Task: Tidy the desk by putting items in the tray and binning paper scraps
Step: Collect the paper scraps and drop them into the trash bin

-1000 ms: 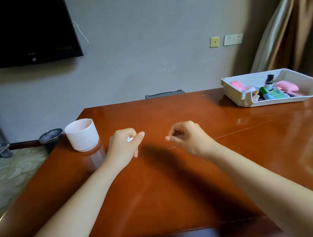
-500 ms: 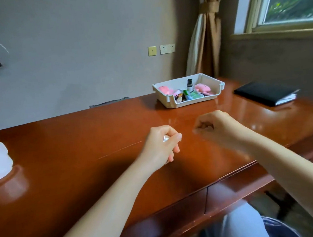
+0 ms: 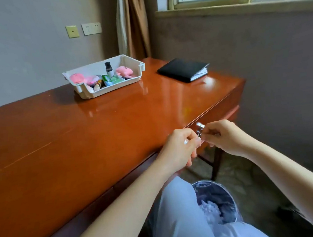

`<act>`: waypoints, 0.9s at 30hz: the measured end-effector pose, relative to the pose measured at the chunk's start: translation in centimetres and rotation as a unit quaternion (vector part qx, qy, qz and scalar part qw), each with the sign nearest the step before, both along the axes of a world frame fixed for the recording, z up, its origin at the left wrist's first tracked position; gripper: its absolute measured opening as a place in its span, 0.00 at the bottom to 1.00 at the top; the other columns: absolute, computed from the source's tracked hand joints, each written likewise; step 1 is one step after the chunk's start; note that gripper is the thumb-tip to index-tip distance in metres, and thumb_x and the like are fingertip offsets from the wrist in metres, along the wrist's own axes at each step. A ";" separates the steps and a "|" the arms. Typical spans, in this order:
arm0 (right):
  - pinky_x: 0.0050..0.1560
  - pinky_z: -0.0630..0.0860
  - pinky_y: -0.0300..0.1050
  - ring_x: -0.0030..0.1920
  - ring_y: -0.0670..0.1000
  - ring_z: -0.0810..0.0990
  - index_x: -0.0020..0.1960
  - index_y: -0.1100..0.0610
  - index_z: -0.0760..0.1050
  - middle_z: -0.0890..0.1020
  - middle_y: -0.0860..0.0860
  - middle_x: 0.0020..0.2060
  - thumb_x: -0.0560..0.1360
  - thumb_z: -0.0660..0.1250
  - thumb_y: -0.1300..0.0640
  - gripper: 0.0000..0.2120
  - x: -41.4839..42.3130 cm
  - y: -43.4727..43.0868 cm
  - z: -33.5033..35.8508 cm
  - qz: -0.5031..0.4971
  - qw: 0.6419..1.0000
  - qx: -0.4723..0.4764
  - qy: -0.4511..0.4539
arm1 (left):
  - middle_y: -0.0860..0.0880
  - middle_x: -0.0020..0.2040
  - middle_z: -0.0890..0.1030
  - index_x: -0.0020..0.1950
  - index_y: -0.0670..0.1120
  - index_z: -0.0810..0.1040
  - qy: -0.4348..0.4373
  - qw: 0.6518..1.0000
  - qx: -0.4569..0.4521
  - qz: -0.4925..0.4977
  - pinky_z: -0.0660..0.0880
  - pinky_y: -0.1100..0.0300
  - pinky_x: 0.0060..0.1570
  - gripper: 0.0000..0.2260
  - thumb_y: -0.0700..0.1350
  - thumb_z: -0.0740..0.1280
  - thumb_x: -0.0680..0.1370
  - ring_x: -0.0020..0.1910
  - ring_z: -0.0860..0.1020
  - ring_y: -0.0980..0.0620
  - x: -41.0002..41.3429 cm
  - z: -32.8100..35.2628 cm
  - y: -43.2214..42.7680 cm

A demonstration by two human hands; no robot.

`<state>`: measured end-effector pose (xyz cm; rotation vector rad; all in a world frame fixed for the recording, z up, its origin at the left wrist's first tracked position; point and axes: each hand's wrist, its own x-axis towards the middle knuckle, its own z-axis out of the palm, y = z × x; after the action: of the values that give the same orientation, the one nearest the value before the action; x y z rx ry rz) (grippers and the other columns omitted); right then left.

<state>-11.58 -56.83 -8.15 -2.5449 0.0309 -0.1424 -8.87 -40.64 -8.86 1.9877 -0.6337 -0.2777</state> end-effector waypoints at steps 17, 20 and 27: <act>0.33 0.65 0.33 0.33 0.46 0.72 0.29 0.51 0.73 0.76 0.46 0.28 0.74 0.65 0.59 0.15 0.8 -8.2 -19.3 -0.165 0.958 0.093 0.215 | 0.50 0.26 0.67 0.30 0.47 0.69 0.198 0.975 0.094 -0.031 0.60 0.62 0.27 0.17 0.40 0.56 0.79 0.25 0.63 0.53 3.3 -17.6 -11.4; 0.36 0.65 0.38 0.37 0.49 0.72 0.33 0.56 0.75 0.75 0.49 0.30 0.74 0.65 0.61 0.10 1.0 -8.5 -22.3 -0.205 0.939 0.114 0.251 | 0.51 0.27 0.68 0.30 0.50 0.68 0.206 0.968 0.142 -0.017 0.62 0.59 0.32 0.15 0.41 0.55 0.77 0.28 0.64 0.50 4.0 -20.5 -12.2; 0.44 0.73 0.41 0.46 0.55 0.78 0.46 0.62 0.82 0.81 0.55 0.41 0.73 0.60 0.65 0.12 1.7 -8.6 -26.7 -0.226 0.911 0.130 0.320 | 0.45 0.48 0.69 0.48 0.44 0.63 0.207 0.940 0.267 -0.038 0.70 0.50 0.44 0.10 0.31 0.50 0.77 0.44 0.69 0.45 4.6 -24.2 -13.6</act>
<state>-9.87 -65.41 -34.88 -2.1666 0.8359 0.4922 -4.28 -54.25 -33.09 2.3128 -0.3826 -0.9747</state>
